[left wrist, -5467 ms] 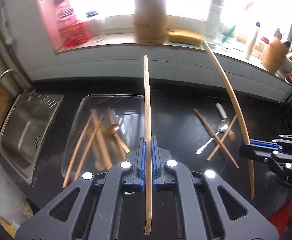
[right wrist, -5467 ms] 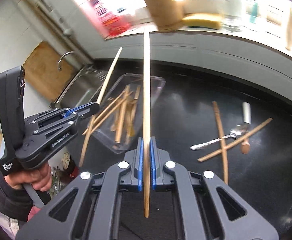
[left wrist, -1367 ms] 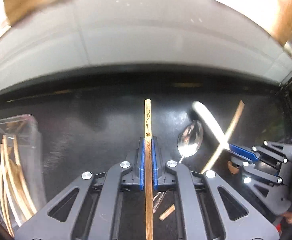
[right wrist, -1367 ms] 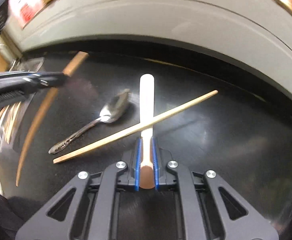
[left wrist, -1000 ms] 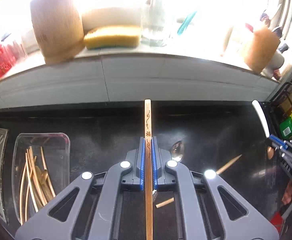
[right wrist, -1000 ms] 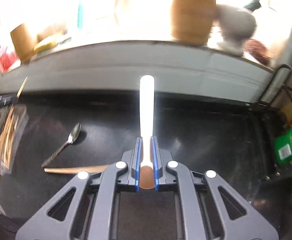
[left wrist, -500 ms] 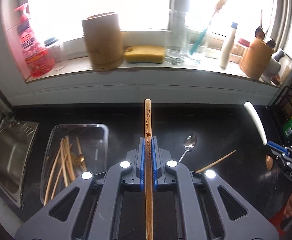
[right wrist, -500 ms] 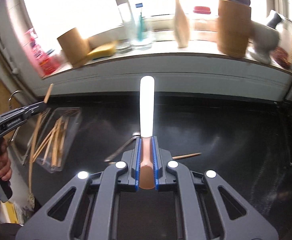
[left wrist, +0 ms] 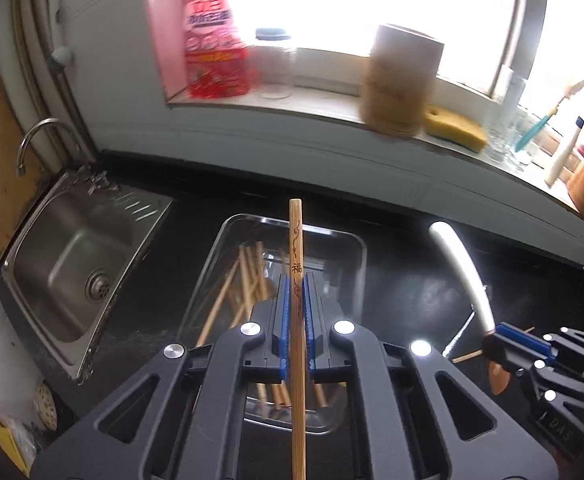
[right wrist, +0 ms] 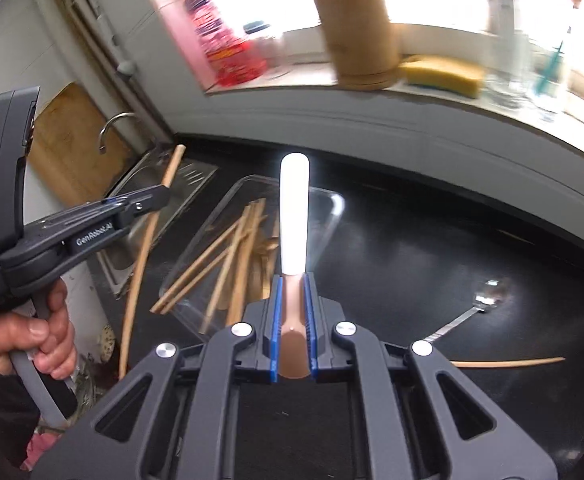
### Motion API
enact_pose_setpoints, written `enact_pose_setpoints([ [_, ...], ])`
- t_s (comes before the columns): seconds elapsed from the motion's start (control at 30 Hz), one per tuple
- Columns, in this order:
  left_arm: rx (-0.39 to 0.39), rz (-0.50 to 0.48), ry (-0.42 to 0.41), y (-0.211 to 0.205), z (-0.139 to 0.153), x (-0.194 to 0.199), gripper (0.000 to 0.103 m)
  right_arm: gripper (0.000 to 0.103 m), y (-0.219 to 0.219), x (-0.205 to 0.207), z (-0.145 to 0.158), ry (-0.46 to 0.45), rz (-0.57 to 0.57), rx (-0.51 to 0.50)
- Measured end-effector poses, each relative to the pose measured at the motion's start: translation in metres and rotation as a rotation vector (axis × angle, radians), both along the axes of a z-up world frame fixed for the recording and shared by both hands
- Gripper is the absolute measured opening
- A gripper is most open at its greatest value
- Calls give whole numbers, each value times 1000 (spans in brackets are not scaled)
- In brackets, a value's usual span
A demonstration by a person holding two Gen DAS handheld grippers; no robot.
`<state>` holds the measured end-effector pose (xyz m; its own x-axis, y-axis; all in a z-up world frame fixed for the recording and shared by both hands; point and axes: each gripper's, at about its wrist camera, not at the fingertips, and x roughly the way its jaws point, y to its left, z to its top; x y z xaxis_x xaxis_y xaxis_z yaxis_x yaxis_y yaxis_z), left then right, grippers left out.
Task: Organize utensils
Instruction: 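Carry the chopstick in the left tool to the tray while the right tool lowers the white-handled spoon in, then open both tools to drop the chopstick and white-handled spoon into the tray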
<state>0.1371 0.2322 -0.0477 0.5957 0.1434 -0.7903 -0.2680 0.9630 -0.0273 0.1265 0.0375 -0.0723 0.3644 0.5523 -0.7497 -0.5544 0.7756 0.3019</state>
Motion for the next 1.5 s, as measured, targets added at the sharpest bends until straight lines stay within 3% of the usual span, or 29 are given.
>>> enact_pose_setpoints([
  [0.17,-30,51,12,43,-12,5,6,11,66,12,-15,65,69,-26],
  [0.37,-73,62,37,67,-32,28,6,11,113,36,-39,137,114,-69],
  [1.0,-125,58,109,84,-78,86,6,11,132,82,-91,267,130,-72],
  [1.03,-140,47,103,85,-80,90,6,17,131,83,-92,276,136,-54],
  [1.07,-150,38,104,86,-81,92,6,33,129,84,-94,287,141,-62],
  [1.1,-149,37,110,87,-82,94,9,80,126,85,-93,276,128,-76],
  [1.13,-153,35,123,89,-83,96,27,91,118,83,-89,241,108,-71],
  [1.17,-167,35,127,92,-83,97,44,91,108,81,-83,199,88,-67],
  [1.2,-172,47,111,95,-80,94,73,91,100,80,-82,194,78,-70],
  [1.3,-131,55,70,100,-66,86,76,90,55,76,-76,207,-6,-39],
  [1.5,-123,15,30,87,-42,58,76,90,-28,36,-59,199,-156,-7],
])
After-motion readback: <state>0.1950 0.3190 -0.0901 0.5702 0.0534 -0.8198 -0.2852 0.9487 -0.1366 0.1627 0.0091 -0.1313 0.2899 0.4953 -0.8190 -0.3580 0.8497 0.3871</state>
